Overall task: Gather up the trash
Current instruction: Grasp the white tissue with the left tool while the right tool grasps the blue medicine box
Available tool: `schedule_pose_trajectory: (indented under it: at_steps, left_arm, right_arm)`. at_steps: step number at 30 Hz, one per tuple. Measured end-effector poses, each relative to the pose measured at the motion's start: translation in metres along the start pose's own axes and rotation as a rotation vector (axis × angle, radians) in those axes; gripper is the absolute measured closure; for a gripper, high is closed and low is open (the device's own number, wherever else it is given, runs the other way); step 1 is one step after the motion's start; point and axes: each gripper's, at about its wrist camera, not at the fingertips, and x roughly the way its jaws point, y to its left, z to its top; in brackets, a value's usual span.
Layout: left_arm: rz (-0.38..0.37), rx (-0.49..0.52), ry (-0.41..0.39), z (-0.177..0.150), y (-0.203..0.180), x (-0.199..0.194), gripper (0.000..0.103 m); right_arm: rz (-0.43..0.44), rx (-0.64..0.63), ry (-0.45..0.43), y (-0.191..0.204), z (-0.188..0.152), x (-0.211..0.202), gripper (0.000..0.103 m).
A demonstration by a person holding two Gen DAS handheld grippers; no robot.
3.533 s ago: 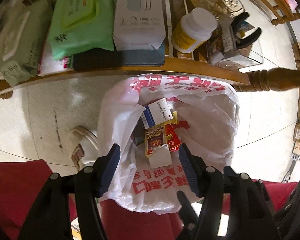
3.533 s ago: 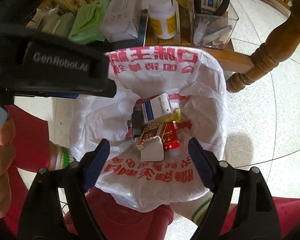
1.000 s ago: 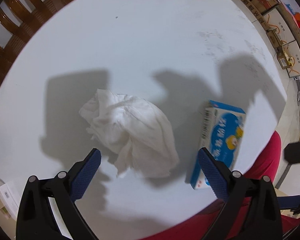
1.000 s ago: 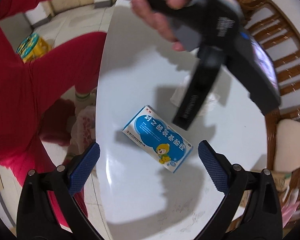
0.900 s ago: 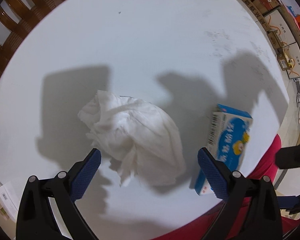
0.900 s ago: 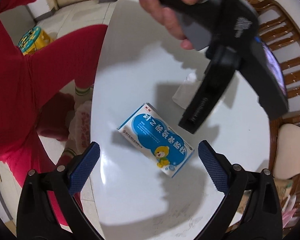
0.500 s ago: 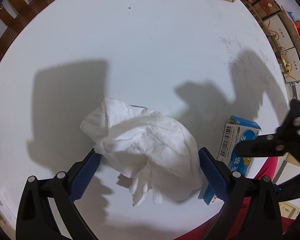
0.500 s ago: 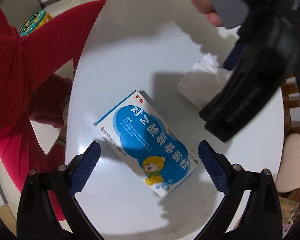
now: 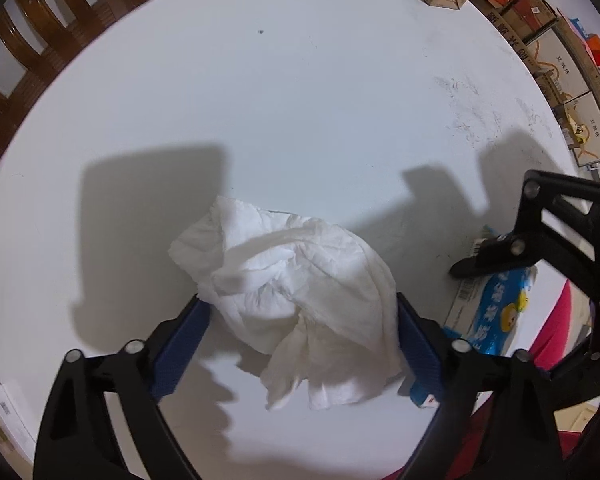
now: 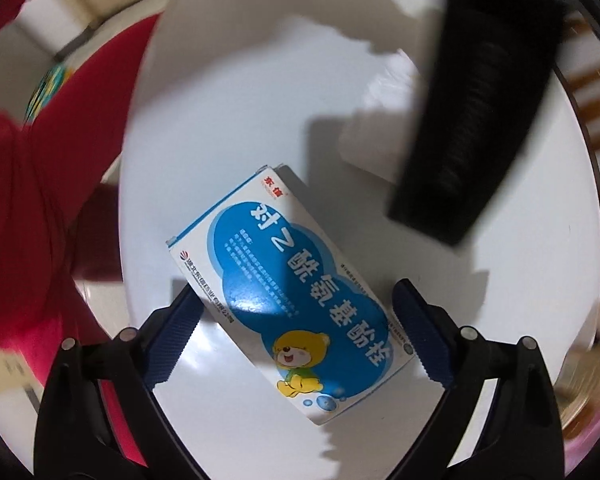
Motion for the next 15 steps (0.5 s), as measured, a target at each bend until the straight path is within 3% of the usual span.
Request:
schedule_pose_trajectory:
  at_steps: [4,7,9,12,15]
  left_arm:
    - [0.024,-0.011,-0.016,-0.005,-0.003,-0.005,0.038]
    - [0.035,-0.028,-0.014,-0.008,-0.004,-0.007,0.054]
    - [0.058,-0.034,-0.015,-0.011,-0.006,-0.008,0.065]
    - [0.058,-0.048,-0.017,-0.015,-0.013,-0.011,0.069]
    - [0.068,-0.07,-0.041,-0.022,-0.017,-0.011,0.071]
  right_arm:
    - [-0.042,0.126,0.0,0.002,-0.005,-0.001,0.011]
    - [-0.053,0.194,-0.016,0.002,-0.009,-0.004,0.021]
    - [-0.071,0.313,-0.025,-0.001,-0.011,-0.005,0.023]
    - [-0.093,0.401,-0.038,0.002,-0.013,-0.007,0.033]
    - [-0.162,0.472,-0.063,0.008,-0.014,-0.01,0.035]
